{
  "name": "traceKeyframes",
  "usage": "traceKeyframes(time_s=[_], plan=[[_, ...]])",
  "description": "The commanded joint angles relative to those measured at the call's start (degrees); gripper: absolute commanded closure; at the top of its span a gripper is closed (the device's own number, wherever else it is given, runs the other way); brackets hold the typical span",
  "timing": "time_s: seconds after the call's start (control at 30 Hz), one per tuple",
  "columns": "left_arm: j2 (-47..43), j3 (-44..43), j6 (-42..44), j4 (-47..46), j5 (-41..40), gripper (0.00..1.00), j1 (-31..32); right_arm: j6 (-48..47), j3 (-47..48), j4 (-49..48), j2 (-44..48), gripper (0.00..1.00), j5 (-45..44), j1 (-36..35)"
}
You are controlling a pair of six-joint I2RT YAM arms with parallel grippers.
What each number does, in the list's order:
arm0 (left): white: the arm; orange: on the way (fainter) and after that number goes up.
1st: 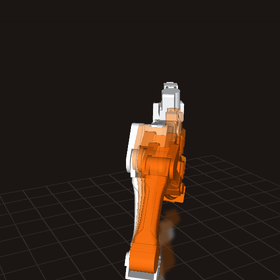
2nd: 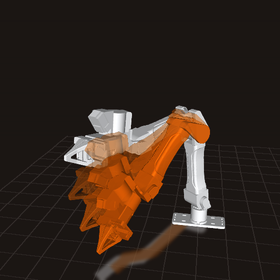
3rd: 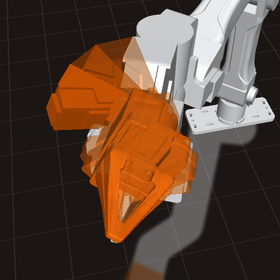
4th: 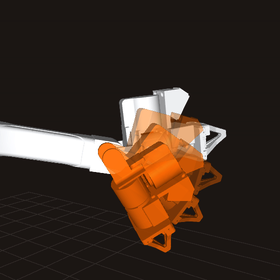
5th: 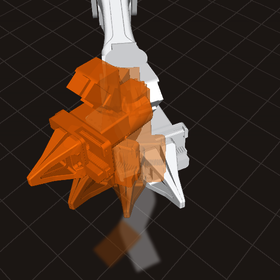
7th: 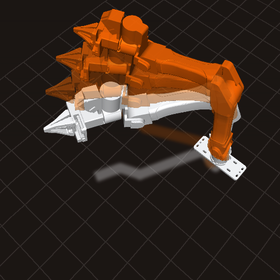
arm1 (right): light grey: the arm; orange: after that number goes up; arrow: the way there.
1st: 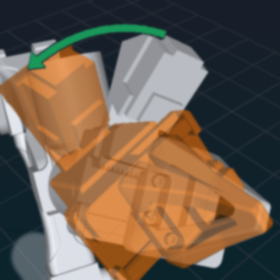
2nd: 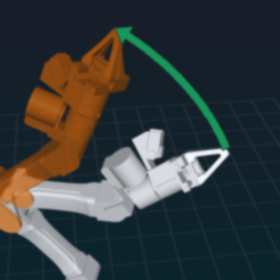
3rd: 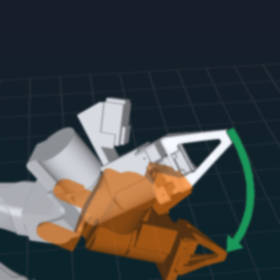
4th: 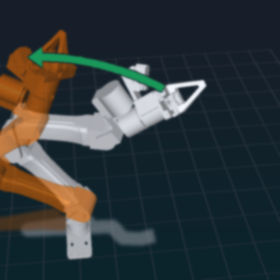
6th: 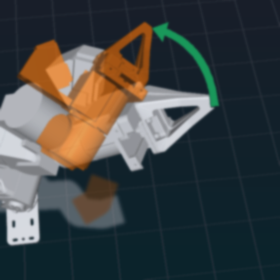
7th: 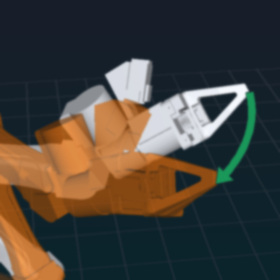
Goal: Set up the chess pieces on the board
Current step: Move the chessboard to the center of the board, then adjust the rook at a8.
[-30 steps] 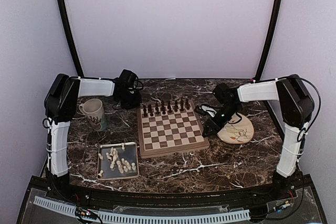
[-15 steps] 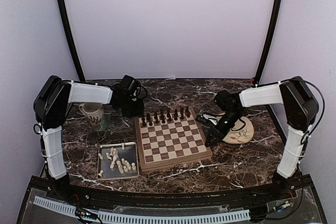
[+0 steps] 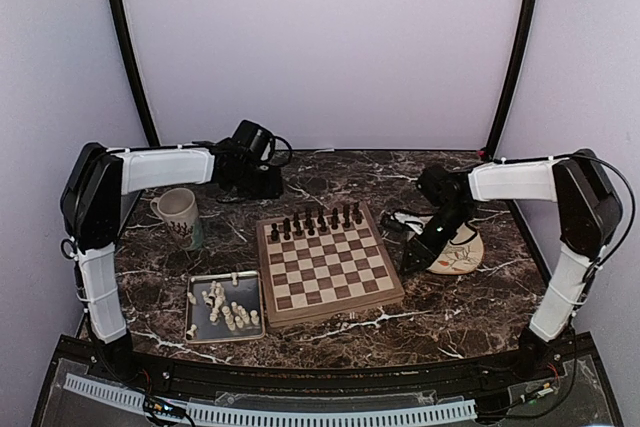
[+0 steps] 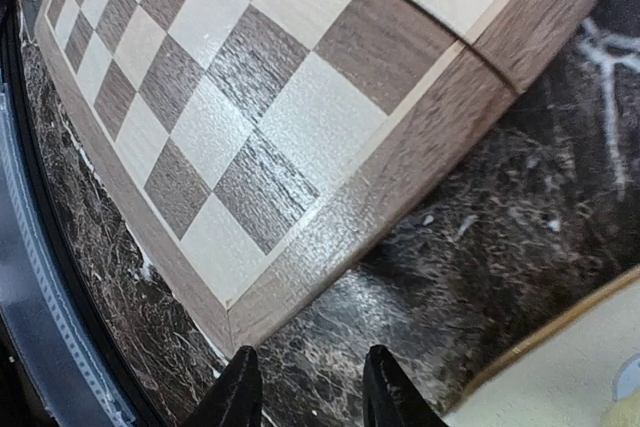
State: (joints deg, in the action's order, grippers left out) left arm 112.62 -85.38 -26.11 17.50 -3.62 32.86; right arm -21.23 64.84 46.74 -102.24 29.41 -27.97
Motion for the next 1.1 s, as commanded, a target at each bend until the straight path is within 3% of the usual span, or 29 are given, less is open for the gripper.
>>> traceKeyframes(time_s=[0.0,0.17,0.3,0.47,0.8,1.07], plan=[[-7.08,-3.7,4.55,5.63,-7.57,0.65,-0.91,-2.03,3.23,0.86,5.15,0.64,-0.23,2.33],[-11.83,-5.16,10.63,7.13,-7.84,0.56,-1.22,-2.49,6.2,-0.15,8.08,0.64,2.83,4.08],[-17.79,-0.13,22.82,4.7,2.66,0.47,-1.14,-1.65,6.51,-3.67,11.33,0.63,4.82,5.14],[-14.5,-2.14,30.17,16.11,14.84,0.5,-1.08,-2.59,-0.65,-10.36,14.53,0.63,5.26,5.68],[-8.14,-1.69,30.7,20.31,18.89,0.53,-1.07,-3.0,-12.59,-20.49,17.51,0.63,5.15,8.16],[-1.97,-4.79,29.33,21.65,17.22,0.58,-0.93,-3.63,-14.08,-21.6,16.84,0.64,5.38,8.56]])
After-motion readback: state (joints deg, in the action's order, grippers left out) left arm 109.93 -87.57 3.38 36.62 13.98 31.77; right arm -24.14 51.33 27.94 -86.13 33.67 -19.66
